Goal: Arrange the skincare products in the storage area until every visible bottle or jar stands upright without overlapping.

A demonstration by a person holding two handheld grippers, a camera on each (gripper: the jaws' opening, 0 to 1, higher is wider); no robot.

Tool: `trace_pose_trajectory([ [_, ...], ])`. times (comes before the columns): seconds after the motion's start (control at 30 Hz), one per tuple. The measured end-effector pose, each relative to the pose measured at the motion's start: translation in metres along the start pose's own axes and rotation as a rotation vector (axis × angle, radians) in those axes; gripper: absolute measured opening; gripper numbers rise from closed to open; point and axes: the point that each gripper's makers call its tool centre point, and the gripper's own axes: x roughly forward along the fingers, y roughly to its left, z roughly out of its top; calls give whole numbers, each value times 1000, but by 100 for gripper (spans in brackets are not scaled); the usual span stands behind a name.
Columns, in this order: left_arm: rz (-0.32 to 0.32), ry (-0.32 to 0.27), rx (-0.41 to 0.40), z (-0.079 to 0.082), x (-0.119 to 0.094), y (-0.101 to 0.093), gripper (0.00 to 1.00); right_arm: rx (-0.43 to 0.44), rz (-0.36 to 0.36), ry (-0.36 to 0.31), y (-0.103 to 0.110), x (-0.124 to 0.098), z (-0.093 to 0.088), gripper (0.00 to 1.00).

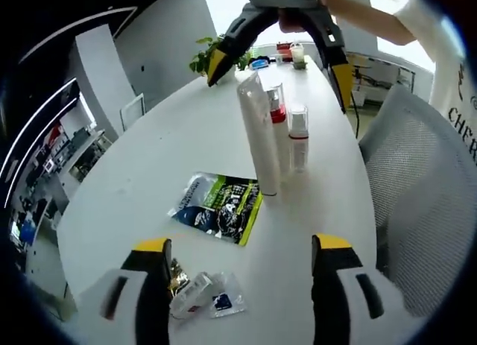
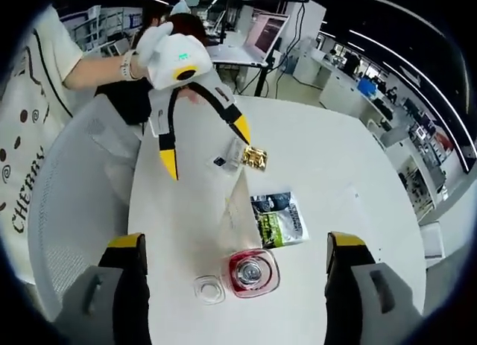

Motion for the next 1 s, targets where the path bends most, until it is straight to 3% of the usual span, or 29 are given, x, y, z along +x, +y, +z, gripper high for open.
trace_pose_trajectory([
  [0.17,10,18,1,-2,-5,3,81,7,-15,-10,3,-1,-2,100],
  [0.33,13,28,3,-3,-12,4,81,20,-27,-21,3,-4,-3,100],
  [0.8,9,31,-8,-12,-22,11,99,20,-73,-31,0,-14,-8,100],
  [1.0,17,29,-20,-13,-26,16,99,45,-91,-31,4,-17,-16,100],
])
